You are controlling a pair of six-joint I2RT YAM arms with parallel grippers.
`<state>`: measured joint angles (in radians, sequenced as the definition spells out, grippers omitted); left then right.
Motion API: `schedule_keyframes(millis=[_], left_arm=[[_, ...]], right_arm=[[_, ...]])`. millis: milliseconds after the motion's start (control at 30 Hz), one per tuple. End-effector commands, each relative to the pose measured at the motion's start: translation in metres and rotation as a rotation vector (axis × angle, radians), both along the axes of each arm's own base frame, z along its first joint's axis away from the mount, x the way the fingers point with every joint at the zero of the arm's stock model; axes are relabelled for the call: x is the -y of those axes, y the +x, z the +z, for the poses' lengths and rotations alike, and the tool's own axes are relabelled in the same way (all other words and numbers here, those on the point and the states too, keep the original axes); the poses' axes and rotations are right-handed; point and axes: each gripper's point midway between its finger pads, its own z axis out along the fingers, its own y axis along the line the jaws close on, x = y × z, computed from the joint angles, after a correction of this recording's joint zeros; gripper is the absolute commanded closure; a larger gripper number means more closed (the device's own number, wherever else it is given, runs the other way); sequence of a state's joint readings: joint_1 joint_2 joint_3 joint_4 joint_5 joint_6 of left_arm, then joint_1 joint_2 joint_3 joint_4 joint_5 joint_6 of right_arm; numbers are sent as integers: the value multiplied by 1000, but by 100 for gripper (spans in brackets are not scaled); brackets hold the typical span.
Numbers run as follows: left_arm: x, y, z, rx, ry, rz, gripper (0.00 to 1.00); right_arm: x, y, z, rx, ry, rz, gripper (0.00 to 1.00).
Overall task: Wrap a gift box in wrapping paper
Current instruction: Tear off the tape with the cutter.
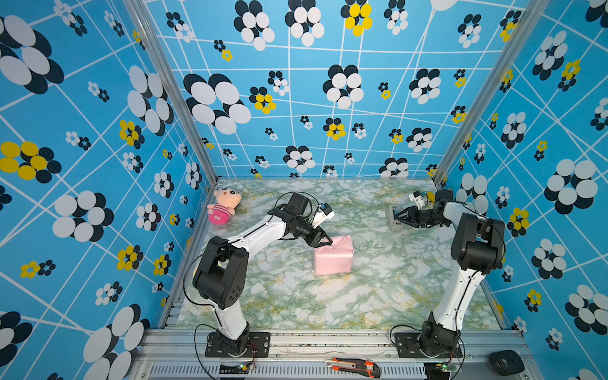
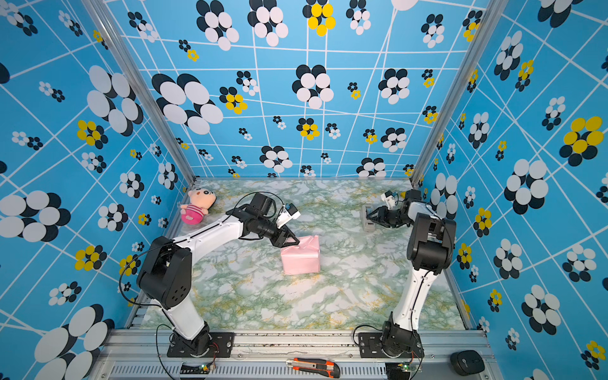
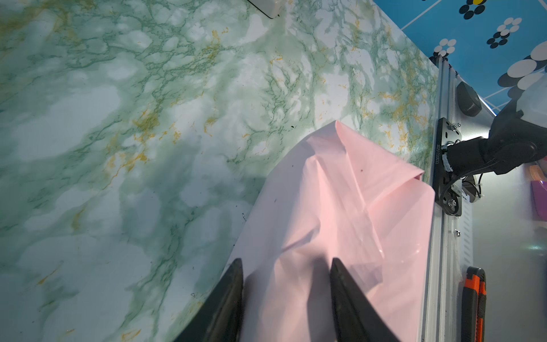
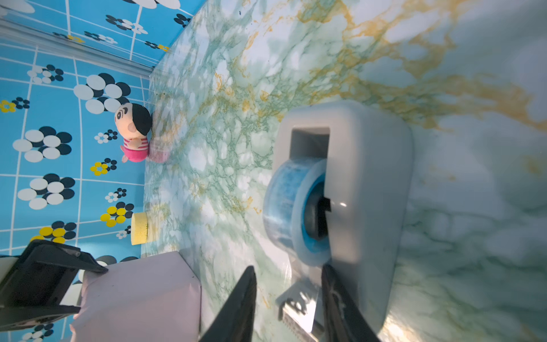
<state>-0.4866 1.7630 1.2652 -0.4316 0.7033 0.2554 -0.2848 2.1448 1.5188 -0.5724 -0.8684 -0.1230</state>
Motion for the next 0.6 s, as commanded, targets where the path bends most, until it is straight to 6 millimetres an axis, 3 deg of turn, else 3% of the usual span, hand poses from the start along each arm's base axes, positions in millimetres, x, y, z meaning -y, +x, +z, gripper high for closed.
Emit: schedule_keyframes(millis=[0,400,567], left_arm=[[-22,-1,-40,-23,176,46,52],[-21,-2,-41,-21,176,42,52],[-22,-1,-42,-19,181,44,52]], right_arm=[[7,-3,-18,-47,-39,-17,50],[1,-8,-9,-53,9,6,80],[-2,-3,4,-33,37,3,90]])
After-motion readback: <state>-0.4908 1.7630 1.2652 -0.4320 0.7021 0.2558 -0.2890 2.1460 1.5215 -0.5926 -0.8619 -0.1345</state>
